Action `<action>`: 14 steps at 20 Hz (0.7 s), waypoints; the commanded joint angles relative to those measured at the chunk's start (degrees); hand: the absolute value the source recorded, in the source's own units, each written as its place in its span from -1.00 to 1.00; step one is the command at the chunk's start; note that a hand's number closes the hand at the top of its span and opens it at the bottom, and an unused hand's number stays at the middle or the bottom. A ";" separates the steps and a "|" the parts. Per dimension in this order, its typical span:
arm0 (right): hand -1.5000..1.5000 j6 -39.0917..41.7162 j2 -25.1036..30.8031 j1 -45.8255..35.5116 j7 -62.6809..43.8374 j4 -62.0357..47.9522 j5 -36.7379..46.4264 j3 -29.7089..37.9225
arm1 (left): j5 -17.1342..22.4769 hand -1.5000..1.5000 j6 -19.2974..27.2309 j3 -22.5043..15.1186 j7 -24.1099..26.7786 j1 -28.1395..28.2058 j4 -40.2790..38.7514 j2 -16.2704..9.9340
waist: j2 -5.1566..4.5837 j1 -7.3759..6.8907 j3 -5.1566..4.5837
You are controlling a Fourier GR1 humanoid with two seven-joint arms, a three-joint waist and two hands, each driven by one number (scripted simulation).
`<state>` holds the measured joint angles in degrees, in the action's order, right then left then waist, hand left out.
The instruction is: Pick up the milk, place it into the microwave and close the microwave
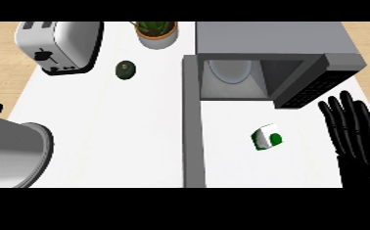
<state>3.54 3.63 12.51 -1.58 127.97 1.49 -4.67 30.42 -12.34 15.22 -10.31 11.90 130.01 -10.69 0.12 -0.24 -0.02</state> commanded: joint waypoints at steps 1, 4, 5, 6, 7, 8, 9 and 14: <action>-1.00 0.66 0.12 4.44 2.42 -1.35 1.84 0.04 | 5.64 -1.00 -3.07 4.39 -2.00 5.33 4.44 -0.87 | 0.03 -0.06 0.02; -1.00 -1.85 -1.31 -0.94 4.53 -7.90 5.87 -0.20 | 9.73 -1.00 -6.47 8.00 -1.51 9.95 7.92 -0.82 | 0.02 -0.57 0.02; -1.00 -3.25 -3.21 1.61 6.25 -9.12 9.35 -3.70 | 11.00 -1.00 -6.05 9.94 -0.99 8.40 5.60 -1.17 | 0.01 -0.40 0.01; -1.00 0.09 0.68 0.55 4.67 -8.77 2.04 3.83 | 10.15 -1.00 -7.99 9.36 -0.25 9.85 4.72 0.32 | -0.01 -0.21 0.02; -1.00 -1.79 -1.07 -1.24 5.25 -11.82 2.89 3.64 | 9.17 -1.00 -6.15 7.91 -1.77 8.97 5.79 1.14 | -0.05 -0.19 0.03; -1.00 -3.48 -2.67 -1.14 3.22 -12.14 7.23 -0.57 | 11.09 -1.00 -6.48 10.84 -1.53 7.97 5.59 -0.73 | -0.04 -0.29 0.02; -1.00 -3.28 -2.26 -1.50 9.19 -17.09 5.47 2.99 | 9.41 -1.00 -9.51 8.67 -0.09 12.77 7.61 2.40 | -0.02 -0.54 0.03; -1.00 -4.24 -2.03 2.39 15.74 -23.65 5.89 5.83 | 13.29 -1.00 -9.53 12.06 -1.76 12.24 7.38 0.88 | 0.00 -0.20 0.06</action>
<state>-0.32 1.57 12.30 9.10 109.28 7.25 -0.65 38.88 -21.59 25.99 -10.59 22.46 132.41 -10.41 0.11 -0.66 0.01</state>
